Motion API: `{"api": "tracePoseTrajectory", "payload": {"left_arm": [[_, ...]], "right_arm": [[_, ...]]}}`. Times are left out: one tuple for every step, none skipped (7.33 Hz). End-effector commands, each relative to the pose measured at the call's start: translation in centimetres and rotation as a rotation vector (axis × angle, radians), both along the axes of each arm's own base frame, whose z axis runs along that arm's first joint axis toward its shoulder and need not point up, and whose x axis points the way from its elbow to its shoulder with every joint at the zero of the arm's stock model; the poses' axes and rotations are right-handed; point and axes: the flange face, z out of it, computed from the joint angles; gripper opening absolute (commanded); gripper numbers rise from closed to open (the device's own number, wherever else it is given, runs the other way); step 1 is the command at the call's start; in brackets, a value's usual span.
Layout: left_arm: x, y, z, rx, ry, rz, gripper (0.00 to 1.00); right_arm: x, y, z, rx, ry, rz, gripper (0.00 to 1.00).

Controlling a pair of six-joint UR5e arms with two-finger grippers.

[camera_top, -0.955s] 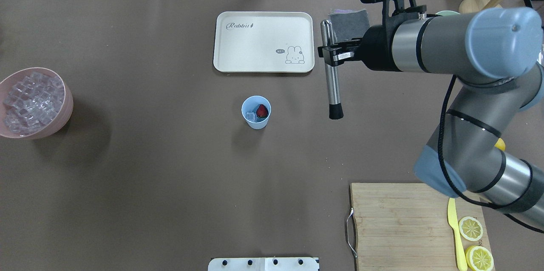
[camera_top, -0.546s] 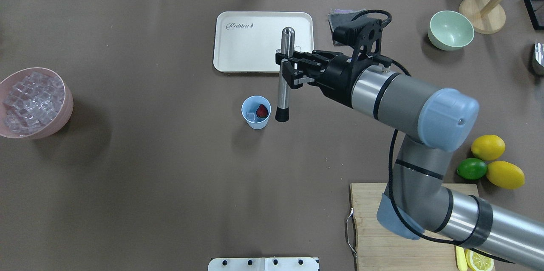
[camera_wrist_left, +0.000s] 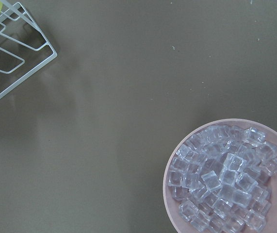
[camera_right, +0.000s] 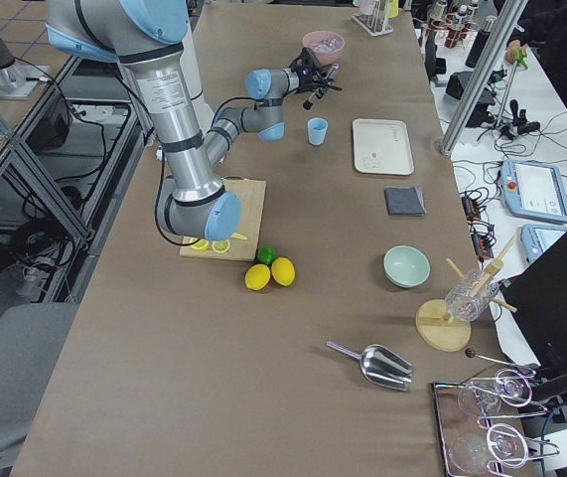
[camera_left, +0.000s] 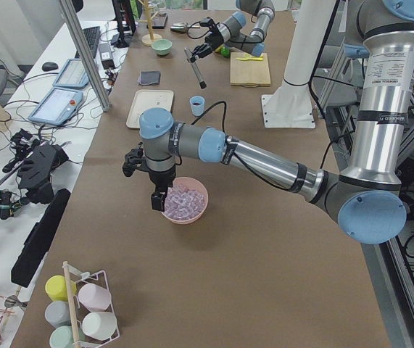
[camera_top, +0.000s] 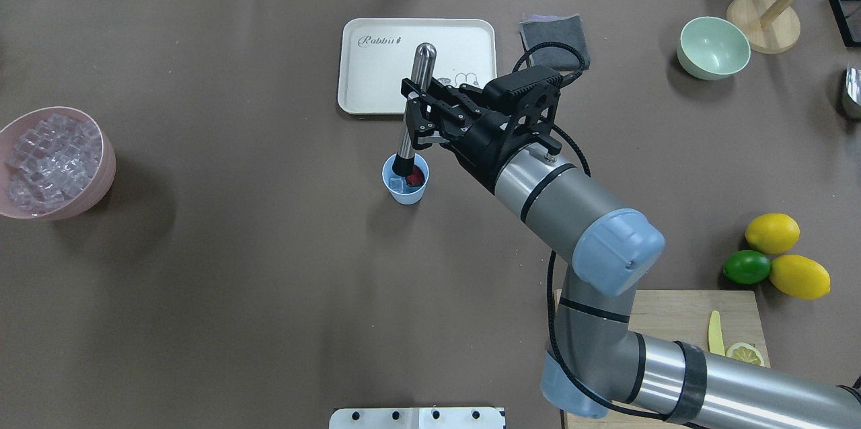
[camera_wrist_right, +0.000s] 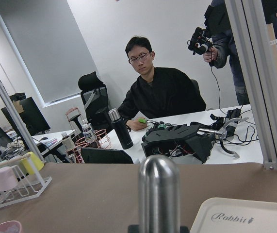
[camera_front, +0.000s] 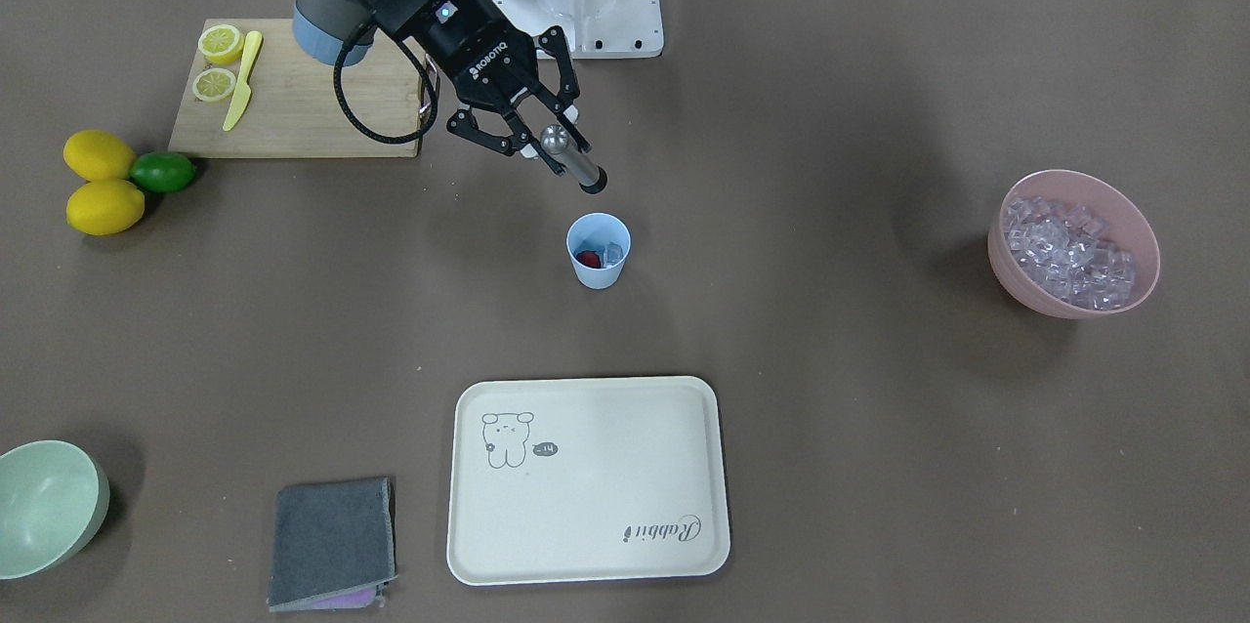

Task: Mash ice and strawberries in cup
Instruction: 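Press the muddler up and down in the cup with the right gripper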

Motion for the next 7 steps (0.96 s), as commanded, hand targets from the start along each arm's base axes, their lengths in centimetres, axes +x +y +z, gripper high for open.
{"api": "tracePoseTrajectory", "payload": {"left_arm": [[0.0, 0.0, 0.1, 0.000, -0.002, 0.000, 0.98], [0.0, 0.0, 0.1, 0.000, -0.002, 0.000, 0.98], [0.0, 0.0, -0.1, 0.004, -0.002, 0.000, 0.98], [0.0, 0.0, -0.1, 0.004, -0.002, 0.000, 0.98], [-0.1, 0.0, -0.2, 0.006, -0.002, -0.001, 0.98], [-0.1, 0.0, -0.2, 0.006, -0.003, -0.002, 0.98], [-0.1, -0.1, -0.3, 0.007, -0.003, -0.002, 0.98]], "right_arm": [[-3.0, 0.3, 0.8, -0.024, 0.026, 0.061, 0.00], [-4.2, 0.0, 1.9, -0.033, 0.047, 0.067, 0.00], [-5.0, 0.1, 2.7, -0.037, 0.067, 0.062, 0.00], [-5.8, 0.1, 3.4, -0.042, 0.085, 0.057, 0.00], [-6.2, 0.4, 3.5, -0.043, 0.092, 0.052, 0.00], [-6.4, 0.3, 3.6, -0.027, 0.117, 0.052, 0.00], [-6.7, 0.6, 3.5, -0.024, 0.120, 0.043, 0.00]]}}
